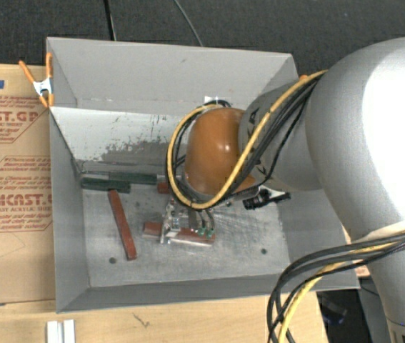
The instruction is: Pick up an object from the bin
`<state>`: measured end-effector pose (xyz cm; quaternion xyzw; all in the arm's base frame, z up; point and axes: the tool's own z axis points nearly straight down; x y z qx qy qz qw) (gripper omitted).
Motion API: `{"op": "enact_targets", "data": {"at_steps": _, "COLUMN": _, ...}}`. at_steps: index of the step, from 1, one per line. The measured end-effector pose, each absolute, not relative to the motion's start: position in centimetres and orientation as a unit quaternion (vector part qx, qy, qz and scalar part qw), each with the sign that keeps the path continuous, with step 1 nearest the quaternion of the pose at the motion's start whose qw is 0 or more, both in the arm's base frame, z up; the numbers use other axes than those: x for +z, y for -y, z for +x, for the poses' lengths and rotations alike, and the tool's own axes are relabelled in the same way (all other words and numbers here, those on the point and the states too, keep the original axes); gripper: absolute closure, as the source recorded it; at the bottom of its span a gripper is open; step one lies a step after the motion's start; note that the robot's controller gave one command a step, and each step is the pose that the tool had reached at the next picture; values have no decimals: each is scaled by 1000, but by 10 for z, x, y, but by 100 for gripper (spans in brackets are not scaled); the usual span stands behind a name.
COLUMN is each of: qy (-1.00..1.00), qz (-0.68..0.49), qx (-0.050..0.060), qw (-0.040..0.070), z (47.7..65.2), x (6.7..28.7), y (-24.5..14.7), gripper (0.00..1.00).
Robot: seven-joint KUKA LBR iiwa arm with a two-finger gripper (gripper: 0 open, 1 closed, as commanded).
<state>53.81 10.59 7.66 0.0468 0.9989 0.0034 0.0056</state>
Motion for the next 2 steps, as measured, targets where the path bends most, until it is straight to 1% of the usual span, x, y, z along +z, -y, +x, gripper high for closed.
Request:
{"op": "enact_targets", "data": {"at_steps": 1, "qy": -998, "qz": 59, "qx": 1, "qw": 4, "z": 534, "x": 252, "y": -96, "gripper": 100}}
{"op": "enact_targets", "data": {"at_steps": 2, "qy": -998, "qz": 58, "qx": 1, "qw": 1, "z": 533, "x": 249, "y": -96, "gripper": 0}}
